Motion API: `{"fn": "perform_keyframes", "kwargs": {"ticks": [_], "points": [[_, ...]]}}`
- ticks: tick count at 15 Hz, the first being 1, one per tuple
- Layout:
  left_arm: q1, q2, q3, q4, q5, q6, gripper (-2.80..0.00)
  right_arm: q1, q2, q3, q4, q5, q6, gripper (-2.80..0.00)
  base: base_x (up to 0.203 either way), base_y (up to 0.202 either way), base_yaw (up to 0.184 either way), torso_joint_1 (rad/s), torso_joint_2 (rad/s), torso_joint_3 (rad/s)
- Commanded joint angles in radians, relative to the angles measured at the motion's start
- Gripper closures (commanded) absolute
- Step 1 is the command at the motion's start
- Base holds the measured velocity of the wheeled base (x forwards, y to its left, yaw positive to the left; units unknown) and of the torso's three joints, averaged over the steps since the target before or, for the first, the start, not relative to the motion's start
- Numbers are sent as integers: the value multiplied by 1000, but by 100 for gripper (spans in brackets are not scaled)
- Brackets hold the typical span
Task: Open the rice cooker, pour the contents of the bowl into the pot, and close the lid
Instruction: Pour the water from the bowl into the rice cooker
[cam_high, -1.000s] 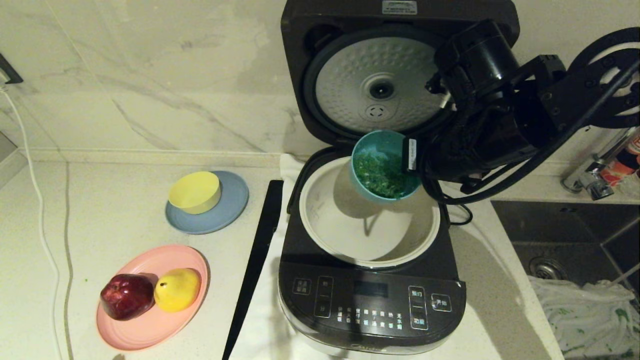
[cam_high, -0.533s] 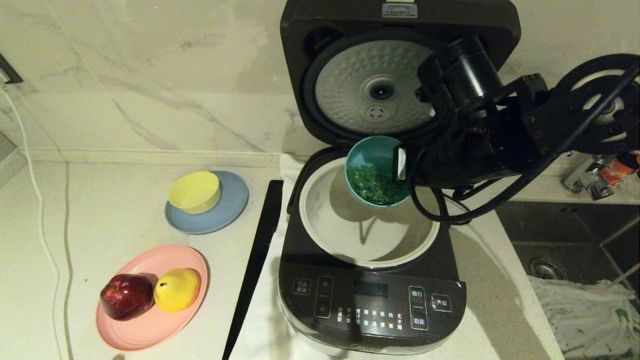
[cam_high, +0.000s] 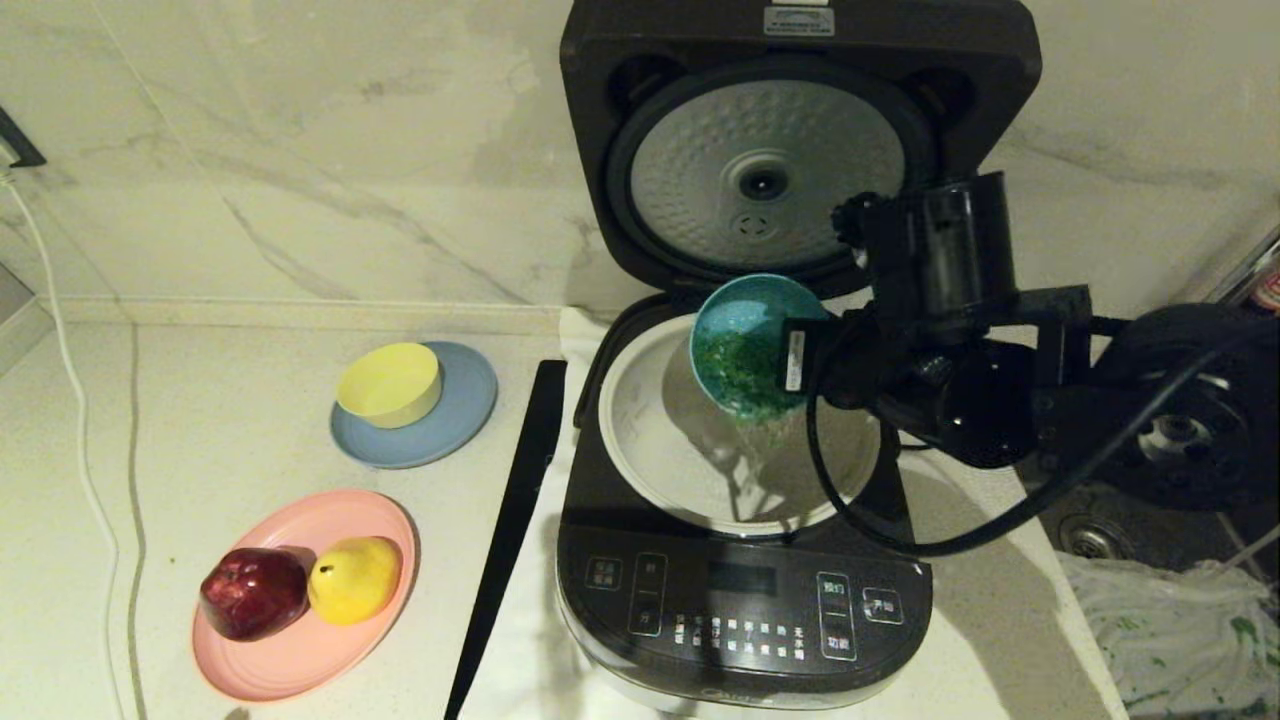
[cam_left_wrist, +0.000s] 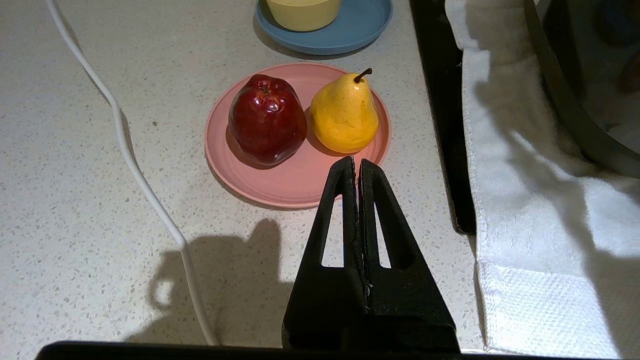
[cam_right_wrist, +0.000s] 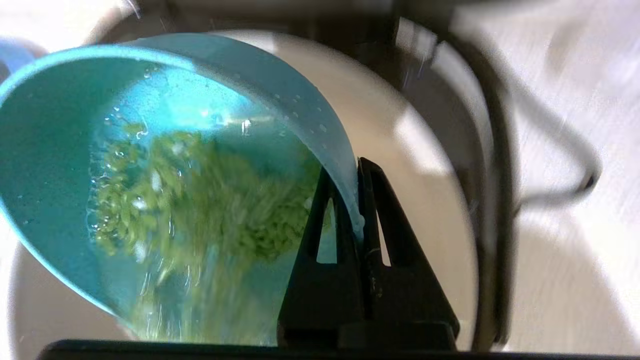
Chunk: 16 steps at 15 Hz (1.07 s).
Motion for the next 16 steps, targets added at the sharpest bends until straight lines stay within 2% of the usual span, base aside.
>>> {"fn": "perform_keyframes", "kwargs": {"ticks": [1, 3, 4, 9, 13, 16], "points": [[-1, -1, 0, 0, 0, 1, 0, 7, -39, 137, -334, -18, -139, 0, 0, 0, 0, 0, 0, 0], [1, -1, 0, 0, 0, 1, 0, 20, -36, 211, -505, -42, -246, 0, 0, 0, 0, 0, 0, 0], [1, -1, 0, 0, 0, 0, 0, 31, -28, 231, -539, -48, -264, 0, 0, 0, 0, 0, 0, 0], [-1, -1, 0, 0, 0, 1, 0, 66, -20, 302, -676, -54, -304, 0, 0, 0, 0, 0, 0, 0], [1, -1, 0, 0, 0, 1, 0, 64, 39, 370, -883, -55, -355, 0, 0, 0, 0, 0, 0, 0], [0, -1, 0, 0, 0, 0, 0, 63, 51, 411, -965, -55, -381, 0, 0, 0, 0, 0, 0, 0]]}}
